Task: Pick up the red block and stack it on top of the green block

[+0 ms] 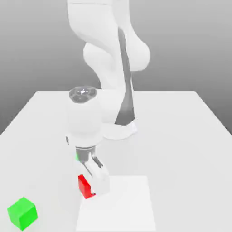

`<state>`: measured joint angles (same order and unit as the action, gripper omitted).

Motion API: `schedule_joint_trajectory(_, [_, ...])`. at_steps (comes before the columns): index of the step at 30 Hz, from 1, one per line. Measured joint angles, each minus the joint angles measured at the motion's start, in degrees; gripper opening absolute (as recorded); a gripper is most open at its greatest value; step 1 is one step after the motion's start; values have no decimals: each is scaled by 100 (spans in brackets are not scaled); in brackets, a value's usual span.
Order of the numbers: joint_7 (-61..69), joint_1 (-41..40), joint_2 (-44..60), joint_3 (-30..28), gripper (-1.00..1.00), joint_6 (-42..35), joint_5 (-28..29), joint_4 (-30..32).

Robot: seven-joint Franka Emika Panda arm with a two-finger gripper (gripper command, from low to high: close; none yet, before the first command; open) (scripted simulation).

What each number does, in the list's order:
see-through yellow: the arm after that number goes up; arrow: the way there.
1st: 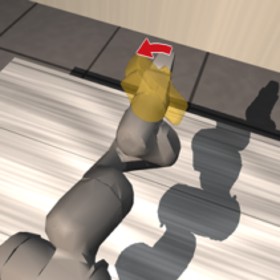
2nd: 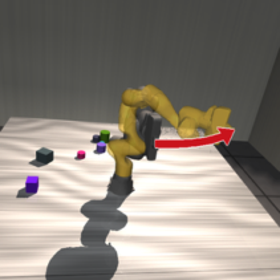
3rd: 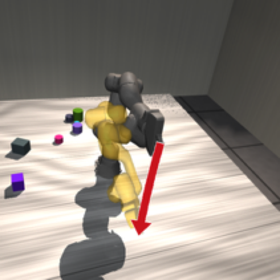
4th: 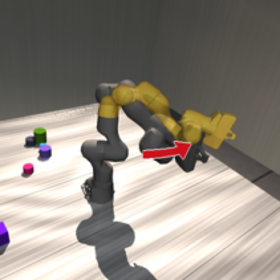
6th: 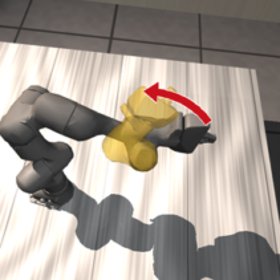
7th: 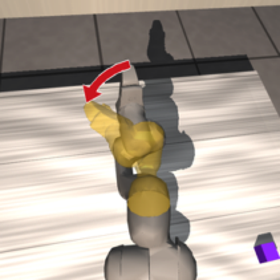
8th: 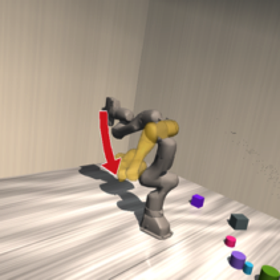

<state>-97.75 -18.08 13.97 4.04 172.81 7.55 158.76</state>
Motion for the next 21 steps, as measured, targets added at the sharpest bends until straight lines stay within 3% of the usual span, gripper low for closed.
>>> schedule_joint_trajectory(14, [544, -210, -1369, 392, -100, -1158, -750, 192])
schedule_joint_trajectory(21, [22, -551, -991, 64, -100, -1902, -1078, -964])
